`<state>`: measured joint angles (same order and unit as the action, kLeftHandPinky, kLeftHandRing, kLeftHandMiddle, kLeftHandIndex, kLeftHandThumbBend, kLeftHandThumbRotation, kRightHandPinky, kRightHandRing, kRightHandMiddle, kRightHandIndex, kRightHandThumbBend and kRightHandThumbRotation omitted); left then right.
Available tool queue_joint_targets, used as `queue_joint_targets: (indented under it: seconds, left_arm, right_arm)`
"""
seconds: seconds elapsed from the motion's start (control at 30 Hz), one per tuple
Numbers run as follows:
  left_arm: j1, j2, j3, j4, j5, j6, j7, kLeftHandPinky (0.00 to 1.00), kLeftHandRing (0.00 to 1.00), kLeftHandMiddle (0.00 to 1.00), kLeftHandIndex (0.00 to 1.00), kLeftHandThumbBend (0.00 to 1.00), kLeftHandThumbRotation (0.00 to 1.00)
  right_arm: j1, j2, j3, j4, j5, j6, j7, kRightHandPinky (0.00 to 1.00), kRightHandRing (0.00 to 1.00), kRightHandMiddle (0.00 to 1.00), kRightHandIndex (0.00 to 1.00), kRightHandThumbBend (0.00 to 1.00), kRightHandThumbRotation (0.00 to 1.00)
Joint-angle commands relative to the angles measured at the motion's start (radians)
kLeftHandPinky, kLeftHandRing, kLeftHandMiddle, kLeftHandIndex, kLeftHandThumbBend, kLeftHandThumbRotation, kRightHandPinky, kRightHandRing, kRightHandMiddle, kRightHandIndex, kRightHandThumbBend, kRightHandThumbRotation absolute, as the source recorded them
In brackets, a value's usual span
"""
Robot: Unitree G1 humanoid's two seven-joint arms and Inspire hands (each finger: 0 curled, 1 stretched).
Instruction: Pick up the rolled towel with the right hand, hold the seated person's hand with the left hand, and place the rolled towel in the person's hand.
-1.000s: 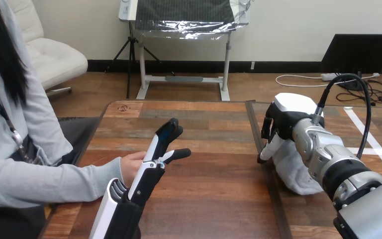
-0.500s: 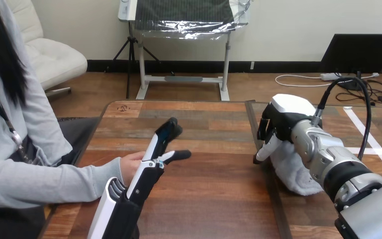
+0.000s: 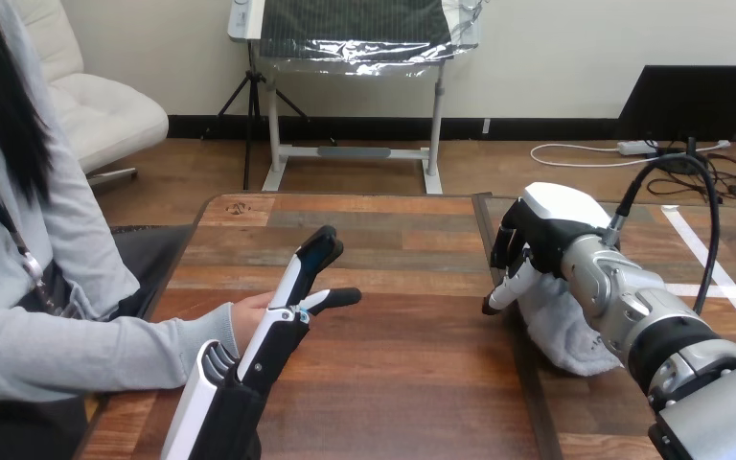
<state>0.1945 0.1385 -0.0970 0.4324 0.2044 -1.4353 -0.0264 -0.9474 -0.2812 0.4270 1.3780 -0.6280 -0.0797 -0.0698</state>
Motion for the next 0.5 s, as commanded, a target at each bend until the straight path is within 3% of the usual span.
queue_joint_targets:
  seconds: [0.0,0.23,0.47]
  left_arm:
    - [-0.057,-0.017,0.005,-0.01,-0.001,-0.03,0.002,0.79,0.94,1.0,0.97,1.0,0.69]
    - [-0.062,-0.009,-0.006,-0.005,-0.013,-0.027,0.0,0.8,0.95,1.0,0.97,1.0,0.66]
    - [-0.072,-0.01,0.002,0.007,-0.008,-0.041,0.0,0.8,0.95,1.0,0.97,1.0,0.67]
  right_arm:
    - [0.012,-0.023,-0.018,-0.023,0.018,-0.021,-0.018,0.59,0.64,0.64,0.52,0.89,0.05]
    - [0.016,-0.034,-0.039,-0.035,0.037,-0.056,-0.037,0.47,0.53,0.58,0.56,0.91,0.12]
    - [0.017,-0.047,-0.045,-0.049,0.044,-0.074,-0.066,0.46,0.53,0.58,0.62,0.93,0.21]
